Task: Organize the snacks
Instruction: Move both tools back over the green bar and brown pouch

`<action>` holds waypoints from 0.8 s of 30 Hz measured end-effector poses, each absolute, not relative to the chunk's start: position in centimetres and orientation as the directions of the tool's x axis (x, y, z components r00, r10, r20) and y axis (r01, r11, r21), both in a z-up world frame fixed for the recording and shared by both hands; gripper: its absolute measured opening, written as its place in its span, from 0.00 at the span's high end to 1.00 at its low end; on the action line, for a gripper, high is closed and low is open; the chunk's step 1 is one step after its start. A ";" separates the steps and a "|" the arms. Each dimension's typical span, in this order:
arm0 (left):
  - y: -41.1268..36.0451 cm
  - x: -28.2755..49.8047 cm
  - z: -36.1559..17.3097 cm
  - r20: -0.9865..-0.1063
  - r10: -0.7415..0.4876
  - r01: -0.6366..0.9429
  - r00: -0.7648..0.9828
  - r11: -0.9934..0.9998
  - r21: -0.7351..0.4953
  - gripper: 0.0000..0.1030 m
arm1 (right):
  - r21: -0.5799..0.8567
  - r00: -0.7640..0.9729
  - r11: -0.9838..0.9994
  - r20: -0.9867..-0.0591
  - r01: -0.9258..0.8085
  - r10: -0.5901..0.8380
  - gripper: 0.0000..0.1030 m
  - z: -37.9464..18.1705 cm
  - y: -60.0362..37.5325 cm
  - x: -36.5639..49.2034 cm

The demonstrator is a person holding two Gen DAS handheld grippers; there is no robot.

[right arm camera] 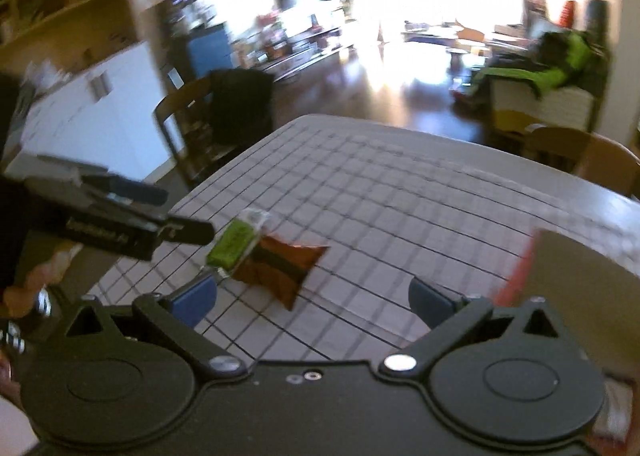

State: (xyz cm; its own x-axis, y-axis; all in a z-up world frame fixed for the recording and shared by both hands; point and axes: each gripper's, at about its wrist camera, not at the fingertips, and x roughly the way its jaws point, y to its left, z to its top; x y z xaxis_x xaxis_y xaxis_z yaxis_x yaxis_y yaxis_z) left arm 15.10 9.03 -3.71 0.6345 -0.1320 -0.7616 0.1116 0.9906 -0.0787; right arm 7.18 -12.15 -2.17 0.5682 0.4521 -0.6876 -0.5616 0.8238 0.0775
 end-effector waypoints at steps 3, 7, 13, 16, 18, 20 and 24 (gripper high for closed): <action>10.6 16.0 -5.0 -0.776 -0.105 0.084 0.621 0.994 -0.067 0.17 | 0.057 0.525 0.784 -0.712 -0.619 0.467 0.00 -3.2 -9.8 8.3; 12.8 17.3 -6.8 -0.803 -0.080 0.046 0.591 0.997 -0.065 0.17 | 0.017 0.479 0.735 -0.748 -0.677 0.459 0.00 -4.8 -7.0 9.7; 14.8 20.1 -10.2 -0.852 -0.059 -0.010 0.519 0.997 -0.075 0.17 | -0.075 0.447 0.657 -0.790 -0.750 0.419 0.00 -7.7 -3.3 12.0; 15.3 21.6 -11.7 -0.878 -0.058 -0.037 0.475 0.996 -0.086 0.17 | -0.148 0.451 0.601 -0.802 -0.785 0.392 0.00 -9.1 -1.6 12.8; 15.3 22.6 -12.4 -0.887 -0.045 -0.049 0.460 0.996 -0.076 0.17 | -0.179 0.441 0.558 -0.814 -0.810 0.379 0.01 -10.0 -0.8 13.3; 15.3 23.5 -13.2 -0.898 -0.035 -0.064 0.438 0.996 -0.070 0.17 | -0.208 0.435 0.522 -0.825 -0.827 0.362 0.02 -10.9 -0.1 13.9; 15.5 25.1 -14.7 -0.919 -0.029 -0.084 0.394 0.994 -0.067 0.17 | -0.239 0.427 0.473 -0.836 -0.848 0.344 0.03 -12.1 1.1 15.1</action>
